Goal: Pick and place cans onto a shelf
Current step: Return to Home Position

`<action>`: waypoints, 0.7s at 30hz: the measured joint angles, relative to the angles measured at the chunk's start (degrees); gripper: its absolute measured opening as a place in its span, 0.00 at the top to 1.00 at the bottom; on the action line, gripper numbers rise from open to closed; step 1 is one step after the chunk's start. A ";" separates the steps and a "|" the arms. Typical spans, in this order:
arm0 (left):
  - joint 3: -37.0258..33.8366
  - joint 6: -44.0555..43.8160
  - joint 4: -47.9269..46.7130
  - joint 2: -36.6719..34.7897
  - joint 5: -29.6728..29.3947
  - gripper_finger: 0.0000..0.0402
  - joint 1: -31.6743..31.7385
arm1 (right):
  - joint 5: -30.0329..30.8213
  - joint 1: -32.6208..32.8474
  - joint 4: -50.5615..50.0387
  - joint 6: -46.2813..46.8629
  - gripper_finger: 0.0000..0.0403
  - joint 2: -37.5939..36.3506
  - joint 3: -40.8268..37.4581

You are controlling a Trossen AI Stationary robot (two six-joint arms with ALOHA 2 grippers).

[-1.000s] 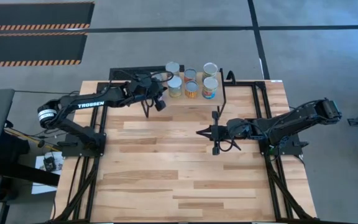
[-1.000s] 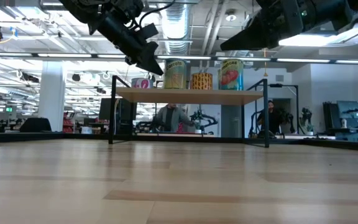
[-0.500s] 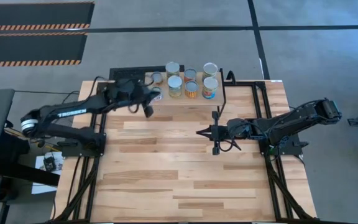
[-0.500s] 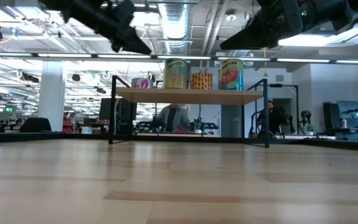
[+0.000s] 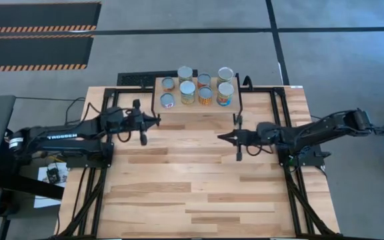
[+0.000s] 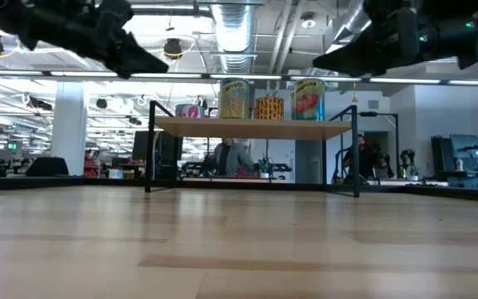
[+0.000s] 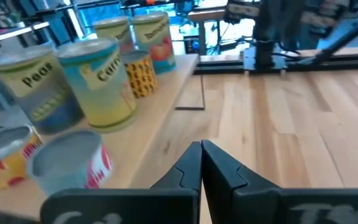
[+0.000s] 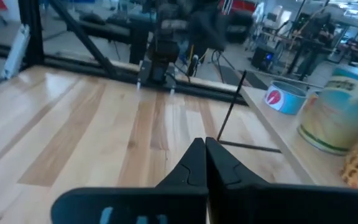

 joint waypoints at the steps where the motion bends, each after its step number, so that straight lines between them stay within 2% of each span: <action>1: -1.12 0.15 0.01 -1.14 -0.01 1.00 -0.42 | -0.01 0.00 0.10 0.31 0.99 -1.78 -1.05; 6: -4.41 -0.84 0.41 -5.86 0.27 1.00 -0.94 | -0.16 0.17 -0.24 1.36 0.99 -11.45 -6.56; 11: -8.11 -1.52 1.89 -10.10 3.11 1.00 -0.93 | 0.09 -0.60 -3.11 2.02 0.99 -20.64 -11.10; 18: -14.19 -3.57 3.23 -17.24 2.99 1.00 -0.84 | -0.66 -3.48 -12.27 2.93 0.99 -32.41 -13.03; 21: -16.24 -4.42 3.13 -20.40 2.80 1.00 -0.84 | -1.62 -5.01 -13.29 3.00 0.99 -36.59 -14.83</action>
